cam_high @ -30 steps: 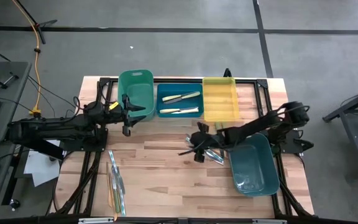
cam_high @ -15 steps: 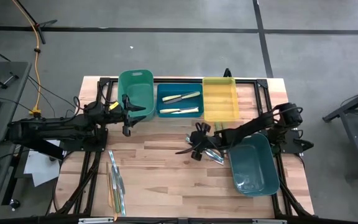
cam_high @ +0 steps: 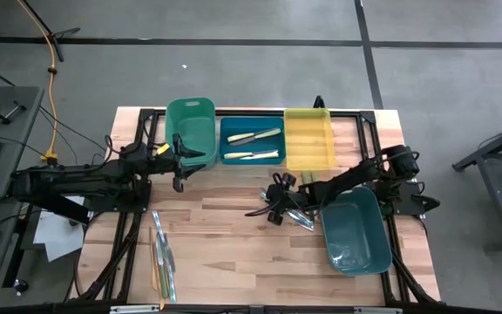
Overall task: Sort silverware by color (type)
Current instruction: Put the blue knife into the green bin
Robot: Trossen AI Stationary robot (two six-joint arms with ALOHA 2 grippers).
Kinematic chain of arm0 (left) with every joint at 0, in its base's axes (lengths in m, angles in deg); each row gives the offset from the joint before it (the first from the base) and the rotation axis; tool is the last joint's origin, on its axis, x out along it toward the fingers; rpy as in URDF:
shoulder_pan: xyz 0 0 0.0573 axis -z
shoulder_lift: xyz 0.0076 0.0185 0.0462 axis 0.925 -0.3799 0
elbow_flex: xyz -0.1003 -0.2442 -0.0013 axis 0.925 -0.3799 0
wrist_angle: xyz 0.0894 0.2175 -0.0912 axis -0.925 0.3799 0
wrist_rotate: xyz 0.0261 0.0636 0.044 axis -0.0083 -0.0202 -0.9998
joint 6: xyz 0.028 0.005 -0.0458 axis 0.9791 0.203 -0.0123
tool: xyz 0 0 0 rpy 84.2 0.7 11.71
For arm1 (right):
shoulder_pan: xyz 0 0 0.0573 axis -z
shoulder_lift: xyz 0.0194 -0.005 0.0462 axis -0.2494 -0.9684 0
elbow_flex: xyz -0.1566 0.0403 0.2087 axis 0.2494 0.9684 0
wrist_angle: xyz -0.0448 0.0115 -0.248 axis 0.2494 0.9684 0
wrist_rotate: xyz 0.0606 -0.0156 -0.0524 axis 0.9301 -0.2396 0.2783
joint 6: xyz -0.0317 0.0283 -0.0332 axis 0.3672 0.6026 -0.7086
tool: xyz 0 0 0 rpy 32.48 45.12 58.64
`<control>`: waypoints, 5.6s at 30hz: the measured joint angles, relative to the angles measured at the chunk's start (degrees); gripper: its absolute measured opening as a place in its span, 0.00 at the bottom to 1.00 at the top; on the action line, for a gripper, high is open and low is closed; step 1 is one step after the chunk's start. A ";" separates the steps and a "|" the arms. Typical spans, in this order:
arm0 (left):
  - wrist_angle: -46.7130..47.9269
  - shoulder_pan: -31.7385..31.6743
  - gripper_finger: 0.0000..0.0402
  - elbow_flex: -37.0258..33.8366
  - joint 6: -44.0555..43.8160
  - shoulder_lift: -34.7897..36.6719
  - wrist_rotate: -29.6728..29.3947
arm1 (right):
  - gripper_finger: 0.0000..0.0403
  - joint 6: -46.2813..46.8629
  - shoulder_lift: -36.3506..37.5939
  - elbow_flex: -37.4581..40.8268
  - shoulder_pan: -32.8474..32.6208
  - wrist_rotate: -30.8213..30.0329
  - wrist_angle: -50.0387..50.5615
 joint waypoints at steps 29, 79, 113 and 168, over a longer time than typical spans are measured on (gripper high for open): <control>0.68 0.02 0.41 0.00 -2.64 0.00 -0.02 | 0.10 -0.44 -2.55 0.07 0.00 -1.07 -3.42; -11.71 0.04 0.41 -0.02 -4.43 -7.68 -0.02 | 0.11 -12.74 -2.13 -1.97 12.87 23.20 -75.29; -35.60 9.74 0.41 7.16 -7.14 -37.61 -0.64 | 0.11 -15.04 -2.13 -7.34 12.89 28.39 -67.83; -36.31 12.64 0.05 13.13 0.53 -47.00 -12.87 | 0.36 -15.13 -1.75 -7.13 12.79 28.20 -63.54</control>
